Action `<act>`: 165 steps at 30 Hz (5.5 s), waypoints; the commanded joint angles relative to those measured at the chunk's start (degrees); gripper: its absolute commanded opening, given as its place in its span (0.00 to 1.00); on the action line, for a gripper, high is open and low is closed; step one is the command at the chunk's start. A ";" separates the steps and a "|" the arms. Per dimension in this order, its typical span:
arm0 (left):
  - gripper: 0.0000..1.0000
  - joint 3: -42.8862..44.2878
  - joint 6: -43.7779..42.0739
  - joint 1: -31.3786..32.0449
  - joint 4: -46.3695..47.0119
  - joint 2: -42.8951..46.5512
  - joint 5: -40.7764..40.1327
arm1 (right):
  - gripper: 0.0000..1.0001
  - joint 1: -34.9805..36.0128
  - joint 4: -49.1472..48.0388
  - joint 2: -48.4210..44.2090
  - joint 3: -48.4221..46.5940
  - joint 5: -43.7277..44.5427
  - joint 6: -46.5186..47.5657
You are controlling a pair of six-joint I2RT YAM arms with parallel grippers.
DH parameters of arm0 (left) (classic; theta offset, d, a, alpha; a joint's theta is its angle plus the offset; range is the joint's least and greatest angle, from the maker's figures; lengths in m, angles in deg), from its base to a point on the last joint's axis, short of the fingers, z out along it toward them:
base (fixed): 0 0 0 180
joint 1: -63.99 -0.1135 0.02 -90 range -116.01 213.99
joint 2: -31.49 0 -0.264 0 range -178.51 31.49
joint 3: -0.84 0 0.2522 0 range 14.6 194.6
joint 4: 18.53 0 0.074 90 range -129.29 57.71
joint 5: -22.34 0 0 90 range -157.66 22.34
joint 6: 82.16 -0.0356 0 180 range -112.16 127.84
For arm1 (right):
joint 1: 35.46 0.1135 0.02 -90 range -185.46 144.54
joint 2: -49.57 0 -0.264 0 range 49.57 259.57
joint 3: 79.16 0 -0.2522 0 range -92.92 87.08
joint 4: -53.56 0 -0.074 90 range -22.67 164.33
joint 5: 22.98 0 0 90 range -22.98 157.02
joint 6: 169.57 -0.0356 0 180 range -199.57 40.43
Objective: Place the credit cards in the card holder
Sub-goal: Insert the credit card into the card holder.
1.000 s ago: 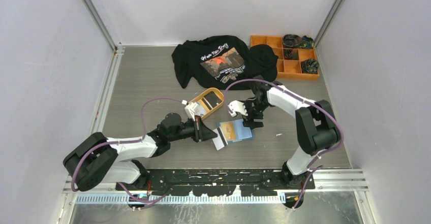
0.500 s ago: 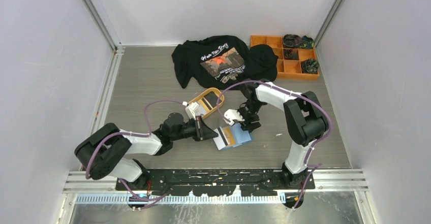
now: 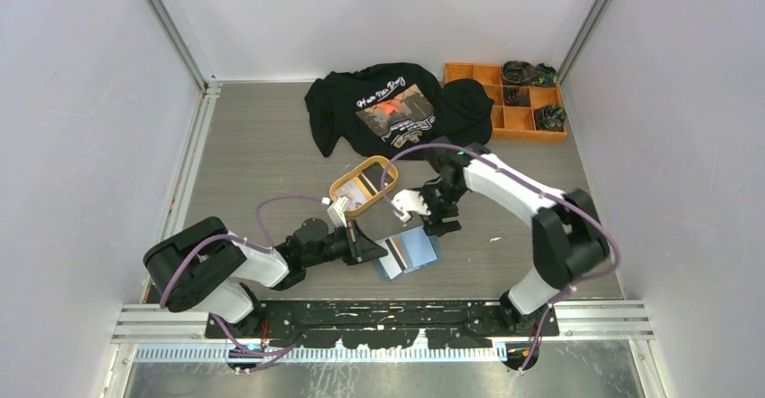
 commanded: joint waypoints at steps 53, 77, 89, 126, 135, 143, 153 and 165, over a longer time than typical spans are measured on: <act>0.00 1.28 11.73 2.38 16.51 -18.76 -8.59 | 0.65 4.04 -5.27 -2.81 10.10 3.68 -11.26; 0.00 4.01 11.49 3.81 0.06 -12.63 -8.39 | 0.57 8.21 -10.36 -2.74 10.16 4.58 -16.73; 0.00 2.65 12.70 4.01 -3.74 -9.57 -7.85 | 0.54 9.97 -13.10 -1.71 10.19 7.35 -19.94; 0.00 3.60 14.02 3.81 6.16 -19.61 -6.79 | 0.55 11.64 -14.09 -1.74 9.09 9.01 -23.86; 0.00 4.16 10.64 2.15 3.46 -19.13 -6.48 | 0.68 10.54 -13.12 -8.29 8.15 11.51 -25.73; 0.00 4.66 10.14 1.51 3.91 -20.47 -5.48 | 0.66 10.47 -10.66 -12.85 8.64 0.65 -24.28; 0.01 4.17 12.82 1.45 4.34 -21.81 -3.46 | 0.35 20.33 -10.99 -12.27 9.65 -7.33 -22.44; 0.11 4.69 12.82 1.48 3.20 -22.14 -3.69 | 0.19 32.83 -25.75 -5.38 11.45 12.88 -32.03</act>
